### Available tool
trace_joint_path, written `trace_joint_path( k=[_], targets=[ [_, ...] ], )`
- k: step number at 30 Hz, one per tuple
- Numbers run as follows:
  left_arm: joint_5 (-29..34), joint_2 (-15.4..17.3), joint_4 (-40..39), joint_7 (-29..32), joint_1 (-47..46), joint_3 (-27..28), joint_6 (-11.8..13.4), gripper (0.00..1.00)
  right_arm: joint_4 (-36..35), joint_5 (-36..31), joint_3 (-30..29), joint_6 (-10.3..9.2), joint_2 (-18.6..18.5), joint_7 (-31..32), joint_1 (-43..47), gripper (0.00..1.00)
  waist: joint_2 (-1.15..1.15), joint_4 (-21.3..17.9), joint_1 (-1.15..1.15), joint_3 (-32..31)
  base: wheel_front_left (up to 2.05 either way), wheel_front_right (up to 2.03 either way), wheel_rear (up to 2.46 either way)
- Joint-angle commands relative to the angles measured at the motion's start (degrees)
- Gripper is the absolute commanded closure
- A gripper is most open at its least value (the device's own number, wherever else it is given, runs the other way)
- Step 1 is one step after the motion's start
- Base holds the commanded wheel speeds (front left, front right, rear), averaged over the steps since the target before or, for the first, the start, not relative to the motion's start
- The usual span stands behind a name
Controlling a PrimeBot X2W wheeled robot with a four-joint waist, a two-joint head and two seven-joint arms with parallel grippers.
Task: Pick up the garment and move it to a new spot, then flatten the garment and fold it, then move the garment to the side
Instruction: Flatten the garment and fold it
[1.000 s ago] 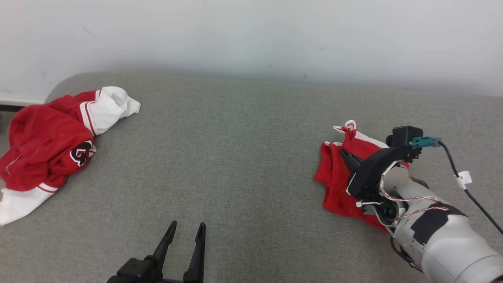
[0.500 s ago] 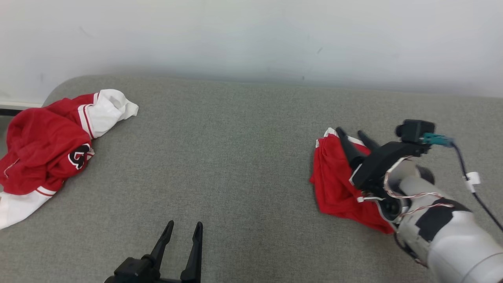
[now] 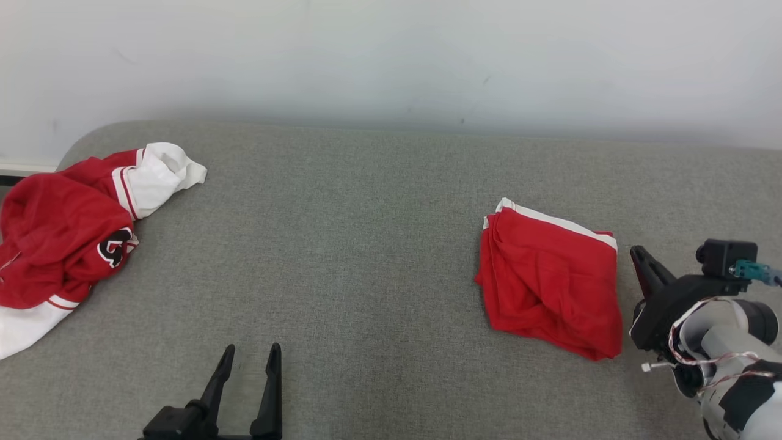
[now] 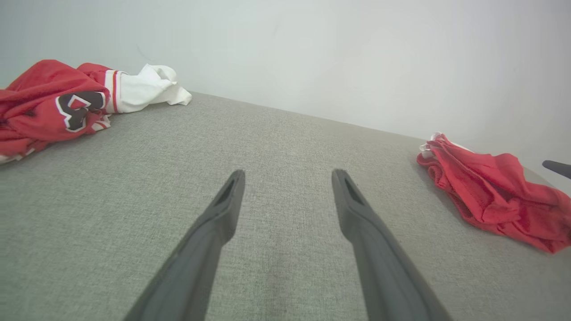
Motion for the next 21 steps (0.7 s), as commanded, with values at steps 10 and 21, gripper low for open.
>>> trace_joint_path(
  k=[10,21],
  targets=[
    [2.94,-0.05,-0.49,-0.2,-1.01,2.38,0.04,0.0,-1.58,-17.14,-13.32,-0.08,4.82,-0.14,7.59,1.0,0.0,1.26,0.0,1.74,0.0,0.0,0.0],
    [2.55,-0.04,0.25,-0.2,-1.13,2.66,0.04,0.0,-0.38,-31.15,-20.82,-0.08,11.78,-0.13,8.82,1.0,0.0,2.62,0.0,1.88,0.0,0.0,0.0]
  ],
)
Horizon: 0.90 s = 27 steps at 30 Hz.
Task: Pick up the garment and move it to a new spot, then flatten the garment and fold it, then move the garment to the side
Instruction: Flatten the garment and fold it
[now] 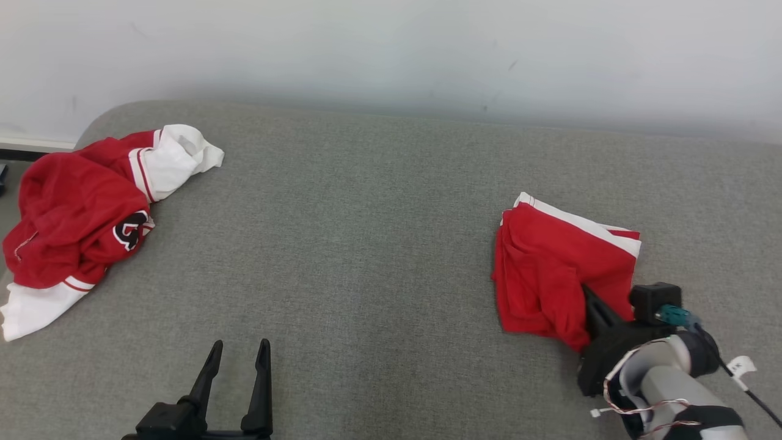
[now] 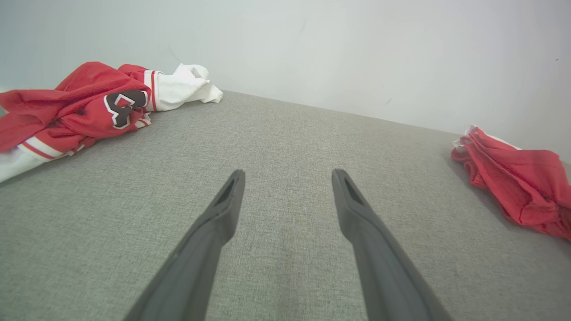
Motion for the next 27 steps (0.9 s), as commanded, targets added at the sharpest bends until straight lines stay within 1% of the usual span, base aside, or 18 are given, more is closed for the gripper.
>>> trace_joint_path(
  k=[1,5,6,8,13,18,22,27],
  targets=[
    [-0.45,-0.03,0.23,-0.2,-0.59,0.07,0.04,0.0,-0.21,-1.55,-1.04,-0.08,1.65,0.0,-0.19,1.0,0.0,0.38,0.0,-0.1,0.0,0.0,0.0],
    [-0.74,-0.04,0.38,-0.2,-0.49,-0.07,0.04,0.0,-0.59,-4.95,-3.31,-0.08,3.39,0.0,0.21,1.0,0.0,1.02,0.0,-0.29,0.0,0.0,0.0],
    [-0.74,-0.04,0.38,-0.2,-0.49,-0.07,0.04,0.0,-0.59,-4.95,-3.31,-0.08,3.39,0.0,0.21,1.0,0.0,1.02,0.0,-0.29,0.0,0.0,0.0],
    [-0.82,-0.04,0.42,-0.2,-0.14,0.0,0.04,0.0,-1.25,-7.92,-5.15,-0.08,4.33,0.0,0.77,1.0,0.0,1.32,0.0,-0.53,0.0,0.0,0.0],
    [-1.43,-0.04,0.38,-0.2,0.12,0.12,0.04,0.0,-1.7,-10.88,-7.18,-0.08,5.28,0.0,1.31,1.0,0.0,1.46,0.0,-0.4,0.0,0.0,0.0],
    [-1.47,-0.05,0.46,-0.2,-0.32,-0.01,0.04,0.0,-3.92,-14.08,-7.91,-0.08,7.52,0.0,1.69,1.0,0.0,1.58,0.0,-0.05,0.0,0.0,0.0],
    [-1.73,-0.04,0.63,-0.2,-0.55,-0.13,0.04,0.0,-5.61,-16.61,-7.33,-0.08,9.89,0.0,2.89,1.0,0.0,1.64,0.0,-0.1,0.0,0.0,0.0],
    [-1.72,-0.05,0.65,-0.2,0.11,0.38,0.1,0.0,-6.23,-17.48,-7.55,-0.08,12.08,-0.01,4.2,1.0,0.0,0.96,0.0,-0.68,0.0,0.0,0.0]
  ],
)
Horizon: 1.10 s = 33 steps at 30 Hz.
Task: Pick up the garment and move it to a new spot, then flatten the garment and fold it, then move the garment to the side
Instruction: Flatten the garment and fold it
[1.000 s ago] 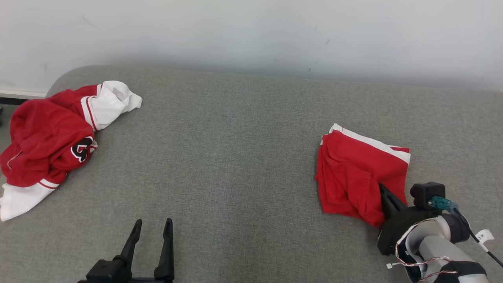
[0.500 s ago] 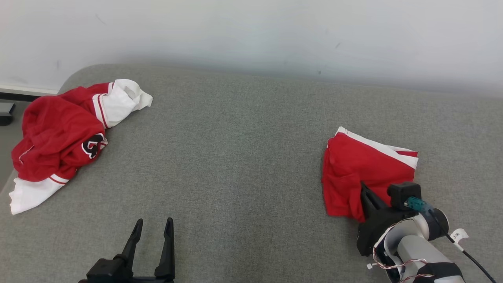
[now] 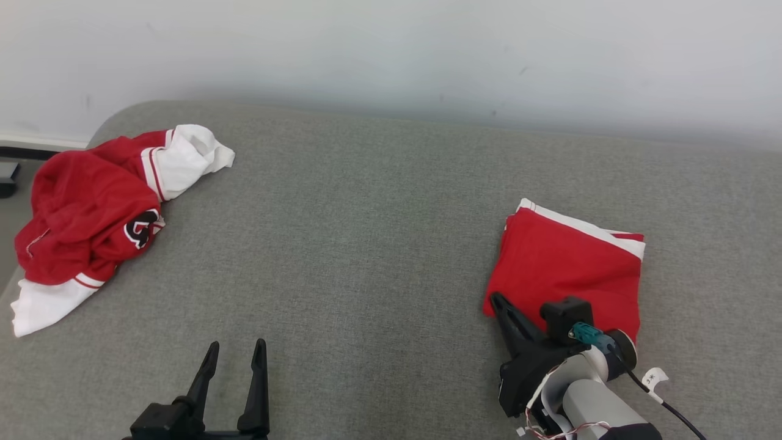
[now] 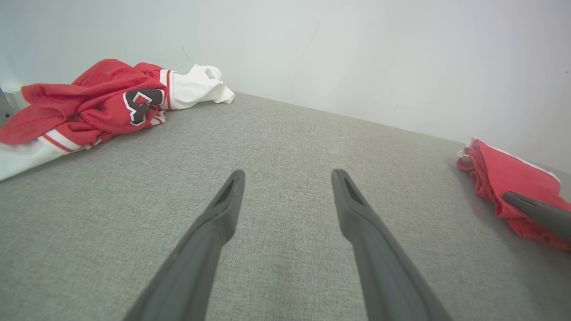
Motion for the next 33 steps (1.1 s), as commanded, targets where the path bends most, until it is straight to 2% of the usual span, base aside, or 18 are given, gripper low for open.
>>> trace_joint_path(
  k=[1,6,15,20,27,31,32,33],
  targets=[
    [-0.05,-0.06,0.09,-0.2,0.58,0.2,0.13,0.0,-0.54,-0.32,-0.31,-0.08,0.24,-0.01,0.67,1.0,0.0,-0.53,0.0,-0.31,0.0,0.0,0.0],
    [0.19,-0.06,-0.03,-0.2,1.06,0.9,0.27,0.0,-5.82,-0.54,-4.01,-0.08,-1.26,-0.01,2.05,1.0,0.0,-2.54,0.0,-1.4,0.0,0.0,0.0],
    [1.29,-0.06,-0.54,-0.19,2.46,1.88,0.4,0.0,-20.27,-4.81,-19.0,-0.08,-4.79,-0.01,11.88,1.0,0.0,-5.59,0.0,-3.92,0.0,0.0,0.0],
    [2.51,-0.06,-1.42,-0.19,3.57,2.62,0.8,0.0,-26.54,-5.83,-26.99,-0.08,-3.35,0.0,18.59,1.0,0.0,-6.92,0.0,-5.01,0.0,0.0,0.0],
    [4.6,-0.04,-2.49,-0.19,5.0,3.6,0.84,0.0,-33.65,-7.04,-30.73,-0.08,-1.4,-0.01,25.76,1.0,0.0,-7.94,0.0,-5.91,0.0,0.0,0.0],
    [5.21,-0.04,-3.03,-0.19,5.94,4.55,0.9,0.0,-36.18,-8.38,-30.92,-0.09,0.14,0.0,28.79,1.0,0.0,-8.26,0.0,-6.24,0.0,0.0,0.0],
    [5.48,-0.05,-3.2,-0.19,6.17,4.75,0.93,0.0,-36.46,-8.72,-30.94,-0.08,0.39,0.0,29.29,0.95,0.0,-8.32,0.0,-6.3,0.0,0.0,0.0],
    [5.83,-0.06,-3.4,-0.19,6.28,4.84,0.96,0.0,-36.61,-8.78,-31.17,-0.09,0.78,0.0,29.63,0.63,0.0,-8.35,0.0,-6.38,0.0,0.0,0.0]
  ],
)
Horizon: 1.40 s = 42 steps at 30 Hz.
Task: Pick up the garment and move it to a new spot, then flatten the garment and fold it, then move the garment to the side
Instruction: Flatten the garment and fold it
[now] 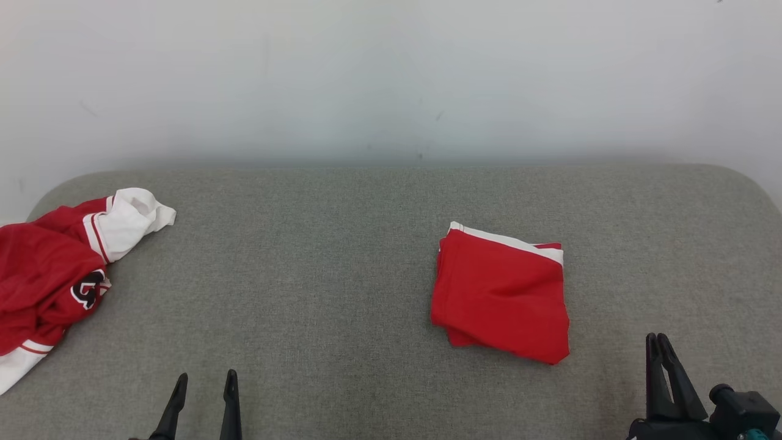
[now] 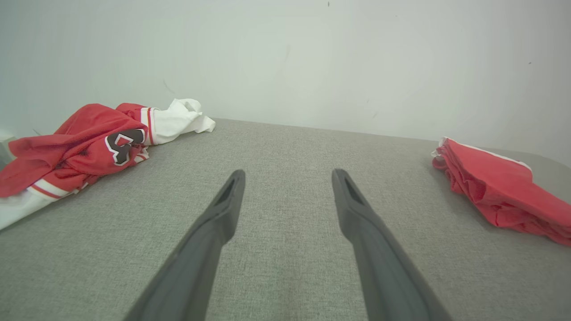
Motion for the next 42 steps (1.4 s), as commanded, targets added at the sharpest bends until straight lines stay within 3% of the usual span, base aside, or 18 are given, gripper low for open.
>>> trace_joint_path(
  k=[1,2,3,42],
  targets=[
    [0.57,-0.06,-0.48,-0.19,0.83,0.29,0.04,0.0,-0.44,-0.43,-0.33,-0.1,0.5,0.0,0.84,0.51,0.0,-0.02,0.01,-0.13,0.0,0.0,0.0],
    [1.03,-0.05,-0.65,-0.19,1.1,0.43,0.04,0.0,-0.44,-0.71,-0.13,-0.1,0.85,0.01,1.24,0.1,0.0,-0.03,0.01,-0.22,0.0,0.0,0.0],
    [1.21,-0.06,-0.7,-0.19,1.44,0.46,0.02,0.0,-0.36,-0.68,0.17,-0.1,1.12,0.01,1.5,0.0,0.0,-0.03,0.01,-0.29,0.0,0.0,0.0],
    [2.95,-0.05,-1.35,-0.19,2.71,0.82,0.13,0.0,1.39,0.31,4.1,-0.1,2.62,0.01,1.69,0.0,0.0,0.99,0.01,-0.21,0.0,0.0,0.0]
  ],
)
